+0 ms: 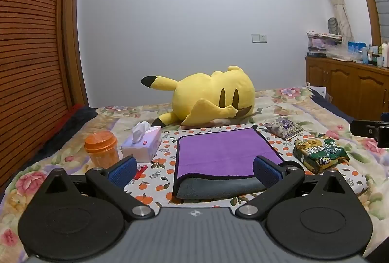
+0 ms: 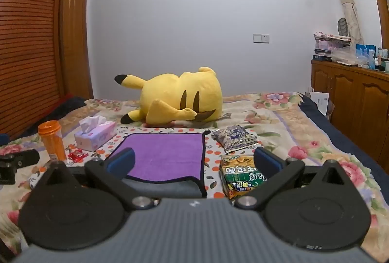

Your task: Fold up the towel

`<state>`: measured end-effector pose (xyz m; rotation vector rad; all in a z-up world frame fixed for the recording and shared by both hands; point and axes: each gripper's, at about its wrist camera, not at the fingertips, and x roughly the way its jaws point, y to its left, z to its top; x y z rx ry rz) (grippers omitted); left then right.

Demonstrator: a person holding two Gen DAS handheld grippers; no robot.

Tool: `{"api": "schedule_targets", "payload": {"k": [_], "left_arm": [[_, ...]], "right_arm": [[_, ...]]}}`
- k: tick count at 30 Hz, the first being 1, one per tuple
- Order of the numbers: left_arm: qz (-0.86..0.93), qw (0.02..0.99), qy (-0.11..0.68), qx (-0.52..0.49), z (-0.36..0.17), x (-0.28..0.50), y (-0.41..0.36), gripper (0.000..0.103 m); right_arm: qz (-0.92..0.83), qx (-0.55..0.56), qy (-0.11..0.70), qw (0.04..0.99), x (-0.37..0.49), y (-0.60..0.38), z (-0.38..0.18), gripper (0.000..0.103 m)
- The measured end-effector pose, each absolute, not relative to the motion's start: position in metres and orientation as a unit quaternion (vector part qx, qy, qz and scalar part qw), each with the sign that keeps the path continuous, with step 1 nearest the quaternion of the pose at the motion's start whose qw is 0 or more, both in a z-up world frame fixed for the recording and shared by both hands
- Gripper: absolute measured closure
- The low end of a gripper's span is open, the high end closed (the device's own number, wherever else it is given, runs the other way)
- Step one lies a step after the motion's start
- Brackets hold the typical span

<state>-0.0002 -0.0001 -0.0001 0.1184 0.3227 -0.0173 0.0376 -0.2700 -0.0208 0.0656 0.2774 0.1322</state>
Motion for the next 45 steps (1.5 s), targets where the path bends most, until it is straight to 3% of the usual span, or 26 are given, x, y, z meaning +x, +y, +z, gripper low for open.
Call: {"api": "schedule_targets", "payload": {"k": [45], "left_arm": [[-0.008, 0.986, 0.158, 0.054, 0.0028, 0.0035, 0.0025, 0.000]], "right_arm": [[0.065, 0.030, 0.138, 0.988, 0.0390, -0.2700, -0.0213, 0.000]]}}
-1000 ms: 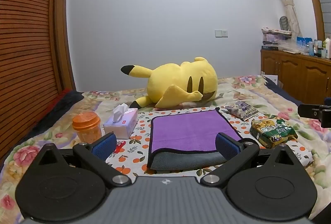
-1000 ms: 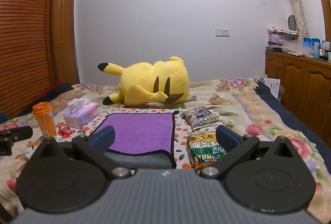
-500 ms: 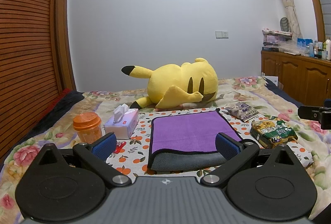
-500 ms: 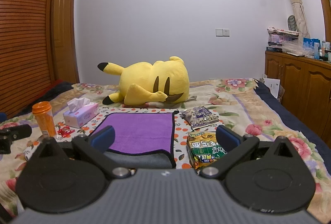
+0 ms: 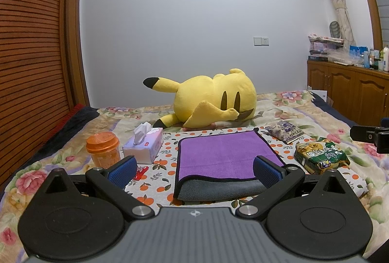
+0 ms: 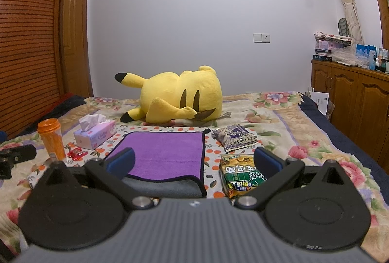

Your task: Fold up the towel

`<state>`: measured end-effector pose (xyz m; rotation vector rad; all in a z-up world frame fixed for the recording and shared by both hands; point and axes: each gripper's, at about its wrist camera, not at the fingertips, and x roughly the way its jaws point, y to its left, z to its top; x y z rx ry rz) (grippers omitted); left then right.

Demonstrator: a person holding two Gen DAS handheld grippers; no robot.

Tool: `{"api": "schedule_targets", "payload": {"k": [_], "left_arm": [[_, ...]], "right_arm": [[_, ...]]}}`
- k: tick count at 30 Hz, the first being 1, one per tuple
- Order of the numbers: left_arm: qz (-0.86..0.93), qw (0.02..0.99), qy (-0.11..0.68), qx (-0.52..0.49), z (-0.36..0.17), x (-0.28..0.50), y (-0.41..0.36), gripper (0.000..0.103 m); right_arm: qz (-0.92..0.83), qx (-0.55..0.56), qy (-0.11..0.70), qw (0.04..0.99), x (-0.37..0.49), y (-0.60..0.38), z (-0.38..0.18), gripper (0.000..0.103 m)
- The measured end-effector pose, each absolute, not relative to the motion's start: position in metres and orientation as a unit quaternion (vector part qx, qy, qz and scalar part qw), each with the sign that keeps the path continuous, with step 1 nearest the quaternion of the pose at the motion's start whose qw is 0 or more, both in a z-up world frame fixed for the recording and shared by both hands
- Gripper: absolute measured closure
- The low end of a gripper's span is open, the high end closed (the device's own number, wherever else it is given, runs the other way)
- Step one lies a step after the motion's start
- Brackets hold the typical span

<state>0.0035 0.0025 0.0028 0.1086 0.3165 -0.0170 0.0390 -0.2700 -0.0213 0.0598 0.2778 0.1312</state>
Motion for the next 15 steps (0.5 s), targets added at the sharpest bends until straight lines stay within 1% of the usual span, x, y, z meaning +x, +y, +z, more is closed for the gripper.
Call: {"api": "schedule_targets", "payload": {"k": [15], "left_arm": [[-0.008, 0.986, 0.157, 0.053, 0.0024, 0.0033, 0.0028, 0.000]], "right_arm": [[0.065, 0.029, 0.139, 0.988, 0.0394, -0.2699, -0.0213, 0.000]]}}
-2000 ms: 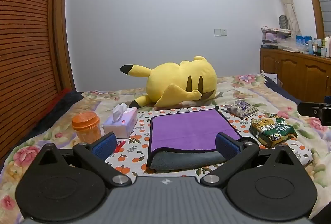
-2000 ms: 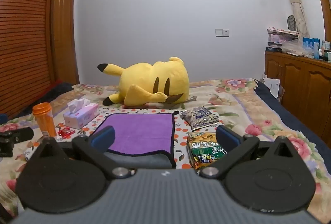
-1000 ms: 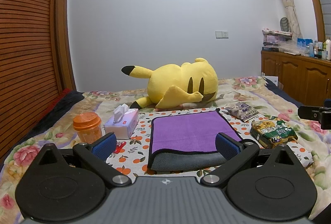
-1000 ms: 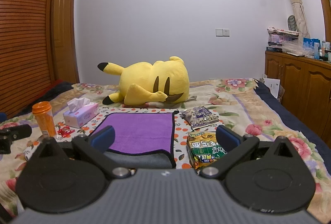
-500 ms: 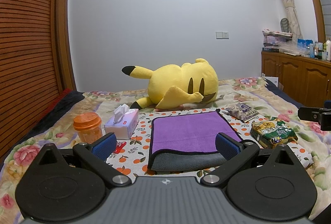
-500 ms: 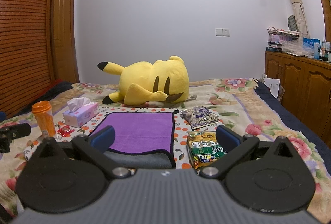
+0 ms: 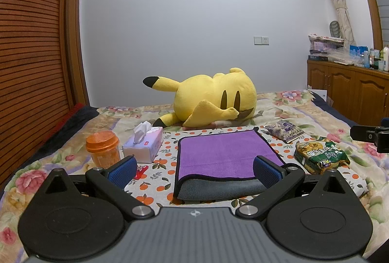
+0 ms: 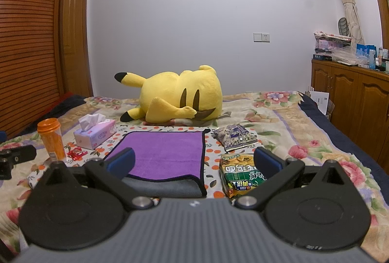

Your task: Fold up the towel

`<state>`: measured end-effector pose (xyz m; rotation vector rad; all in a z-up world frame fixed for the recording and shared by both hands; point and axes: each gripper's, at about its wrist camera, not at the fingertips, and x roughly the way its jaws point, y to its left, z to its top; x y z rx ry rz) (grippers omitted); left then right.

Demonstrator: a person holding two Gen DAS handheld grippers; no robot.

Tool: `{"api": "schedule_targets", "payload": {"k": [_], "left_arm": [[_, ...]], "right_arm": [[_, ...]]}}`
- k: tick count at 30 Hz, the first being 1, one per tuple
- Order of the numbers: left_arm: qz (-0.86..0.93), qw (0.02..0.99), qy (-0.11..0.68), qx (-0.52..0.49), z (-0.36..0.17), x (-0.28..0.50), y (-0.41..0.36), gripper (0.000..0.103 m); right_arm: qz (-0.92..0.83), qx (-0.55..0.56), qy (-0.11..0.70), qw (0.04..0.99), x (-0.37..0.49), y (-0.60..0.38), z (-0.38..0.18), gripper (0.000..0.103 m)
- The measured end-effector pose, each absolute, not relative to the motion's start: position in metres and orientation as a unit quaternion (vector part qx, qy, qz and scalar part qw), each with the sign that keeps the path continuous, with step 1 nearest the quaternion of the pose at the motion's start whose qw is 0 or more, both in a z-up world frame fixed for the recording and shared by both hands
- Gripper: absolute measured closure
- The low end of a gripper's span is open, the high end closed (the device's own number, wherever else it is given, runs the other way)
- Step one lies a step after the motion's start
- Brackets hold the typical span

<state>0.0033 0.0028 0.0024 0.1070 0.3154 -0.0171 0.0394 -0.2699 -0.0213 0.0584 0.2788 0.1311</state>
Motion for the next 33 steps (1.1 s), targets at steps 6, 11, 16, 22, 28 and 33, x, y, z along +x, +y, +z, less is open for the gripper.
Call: {"api": "schedule_targets", "payload": {"k": [6, 11, 16, 22, 28, 33], "left_arm": [[-0.008, 0.986, 0.157, 0.053, 0.002, 0.003, 0.003, 0.000], [-0.009, 0.986, 0.157, 0.053, 0.003, 0.004, 0.003, 0.000], [-0.008, 0.986, 0.158, 0.053, 0.003, 0.004, 0.003, 0.000], [-0.008, 0.986, 0.158, 0.053, 0.007, 0.000, 0.003, 0.000], [-0.009, 0.985, 0.161, 0.053, 0.009, 0.000, 0.004, 0.000], [-0.011, 0.983, 0.173, 0.057, -0.005, 0.006, 0.002, 0.000]], "right_arm": [[0.065, 0.029, 0.139, 0.988, 0.039, -0.270, -0.021, 0.000], [0.065, 0.029, 0.139, 0.988, 0.039, -0.270, -0.021, 0.000], [0.065, 0.029, 0.139, 0.988, 0.039, -0.270, -0.021, 0.000], [0.065, 0.029, 0.139, 0.988, 0.039, -0.270, -0.022, 0.000], [0.066, 0.030, 0.140, 0.987, 0.039, -0.270, -0.023, 0.000], [0.067, 0.031, 0.146, 0.987, 0.043, -0.269, -0.024, 0.000]]}}
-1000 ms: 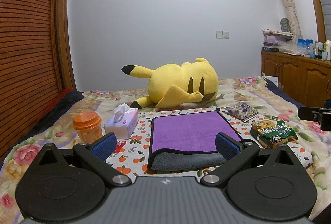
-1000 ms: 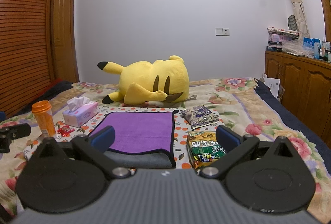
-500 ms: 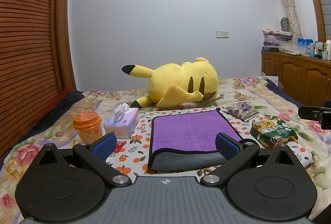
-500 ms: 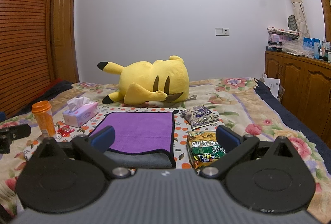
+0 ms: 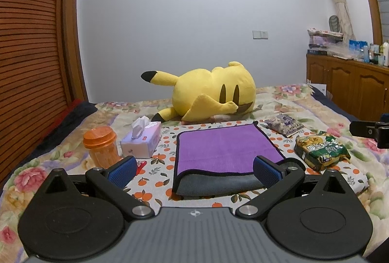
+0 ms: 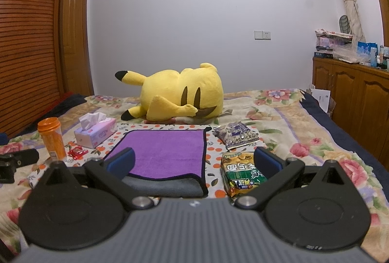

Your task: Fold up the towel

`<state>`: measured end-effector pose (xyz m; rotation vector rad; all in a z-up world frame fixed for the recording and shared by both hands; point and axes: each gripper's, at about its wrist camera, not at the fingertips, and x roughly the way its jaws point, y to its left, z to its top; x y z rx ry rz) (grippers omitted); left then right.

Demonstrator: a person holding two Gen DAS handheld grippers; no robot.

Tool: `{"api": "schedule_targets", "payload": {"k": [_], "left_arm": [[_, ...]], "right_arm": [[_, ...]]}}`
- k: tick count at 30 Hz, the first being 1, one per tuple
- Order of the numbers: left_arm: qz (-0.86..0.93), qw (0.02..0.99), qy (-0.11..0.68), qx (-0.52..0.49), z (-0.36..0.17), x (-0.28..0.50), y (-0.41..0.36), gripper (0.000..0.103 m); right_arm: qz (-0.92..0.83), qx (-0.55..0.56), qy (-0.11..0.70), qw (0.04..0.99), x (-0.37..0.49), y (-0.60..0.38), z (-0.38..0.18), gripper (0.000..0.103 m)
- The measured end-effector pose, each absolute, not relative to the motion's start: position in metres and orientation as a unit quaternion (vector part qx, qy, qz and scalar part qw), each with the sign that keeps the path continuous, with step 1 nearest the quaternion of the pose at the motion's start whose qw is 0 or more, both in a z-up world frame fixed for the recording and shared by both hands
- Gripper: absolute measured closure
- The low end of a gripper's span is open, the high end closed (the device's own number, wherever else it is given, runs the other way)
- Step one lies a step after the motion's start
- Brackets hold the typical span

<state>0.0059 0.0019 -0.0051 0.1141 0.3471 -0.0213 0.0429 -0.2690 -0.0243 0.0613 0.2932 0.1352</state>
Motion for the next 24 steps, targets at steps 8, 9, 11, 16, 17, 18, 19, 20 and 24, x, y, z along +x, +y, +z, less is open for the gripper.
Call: {"api": "schedule_targets", "payload": {"k": [8, 9, 11, 16, 17, 18, 19, 20, 24], "left_arm": [[-0.005, 0.981, 0.183, 0.056, -0.007, 0.021, 0.005, 0.000], [-0.003, 0.981, 0.184, 0.056, -0.007, 0.023, 0.005, 0.000], [-0.002, 0.981, 0.188, 0.055, -0.007, 0.028, 0.006, 0.000], [-0.001, 0.978, 0.200, 0.058, -0.011, 0.043, 0.009, 0.000], [0.001, 0.977, 0.204, 0.060, -0.012, 0.046, 0.010, 0.000], [0.003, 0.976, 0.209, 0.062, -0.014, 0.050, 0.009, 0.000], [0.004, 0.975, 0.214, 0.063, -0.015, 0.053, 0.009, 0.000], [0.003, 0.974, 0.218, 0.063, -0.016, 0.056, 0.010, 0.000], [-0.001, 0.970, 0.233, 0.062, -0.021, 0.068, 0.011, 0.000]], "right_arm": [[0.065, 0.029, 0.161, 0.984, 0.057, -0.269, -0.029, 0.000], [0.064, 0.028, 0.163, 0.984, 0.059, -0.269, -0.030, 0.000], [0.066, 0.028, 0.167, 0.983, 0.063, -0.270, -0.030, 0.000], [0.067, 0.019, 0.173, 0.982, 0.072, -0.270, -0.032, 0.000], [0.066, 0.017, 0.176, 0.982, 0.075, -0.270, -0.032, 0.000], [0.065, 0.016, 0.178, 0.982, 0.078, -0.270, -0.033, 0.000], [0.065, 0.014, 0.180, 0.981, 0.080, -0.270, -0.034, 0.000], [0.066, 0.012, 0.182, 0.981, 0.082, -0.270, -0.034, 0.000], [0.068, 0.003, 0.187, 0.980, 0.091, -0.267, -0.036, 0.000]]}}
